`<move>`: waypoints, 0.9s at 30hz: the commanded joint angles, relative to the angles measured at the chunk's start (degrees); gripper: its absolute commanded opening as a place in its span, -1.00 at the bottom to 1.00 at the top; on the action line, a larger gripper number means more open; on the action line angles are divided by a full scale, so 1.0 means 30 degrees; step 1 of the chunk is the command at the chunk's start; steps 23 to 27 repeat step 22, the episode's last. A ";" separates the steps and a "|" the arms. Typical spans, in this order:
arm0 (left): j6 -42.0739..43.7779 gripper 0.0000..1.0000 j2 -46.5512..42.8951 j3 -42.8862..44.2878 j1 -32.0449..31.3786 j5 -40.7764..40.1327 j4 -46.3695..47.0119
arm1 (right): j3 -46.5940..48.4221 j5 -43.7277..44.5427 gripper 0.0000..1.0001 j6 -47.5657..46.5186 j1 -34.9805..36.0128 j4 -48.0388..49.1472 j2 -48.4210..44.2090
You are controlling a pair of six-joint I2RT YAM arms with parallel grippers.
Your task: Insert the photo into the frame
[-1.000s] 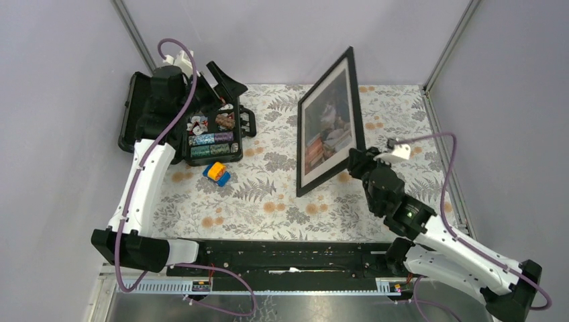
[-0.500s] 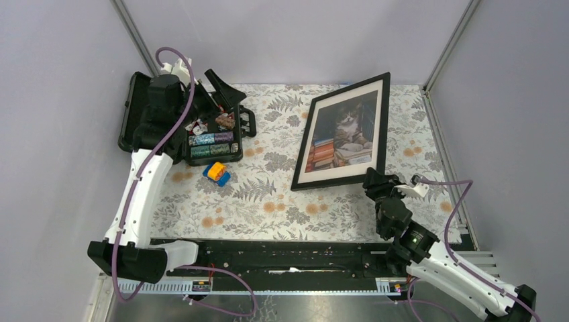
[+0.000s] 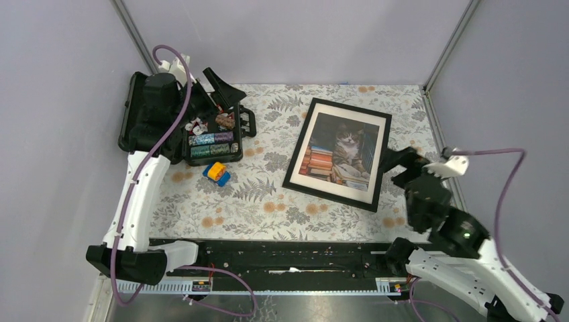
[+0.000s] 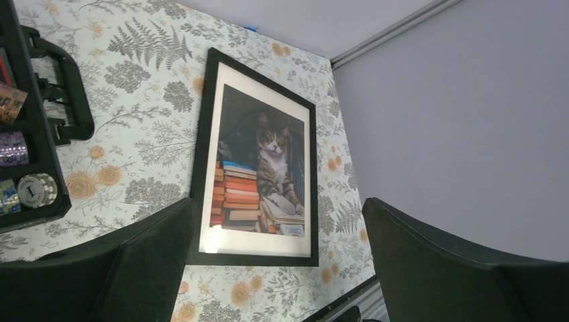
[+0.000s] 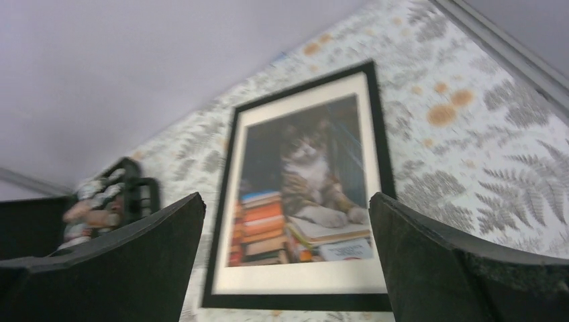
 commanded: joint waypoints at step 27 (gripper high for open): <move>0.0885 0.97 -0.2737 0.7791 0.0057 -0.3047 0.0642 | 1.6178 -0.6455 0.99 -1.0623 -0.0100 -0.1650 0.2010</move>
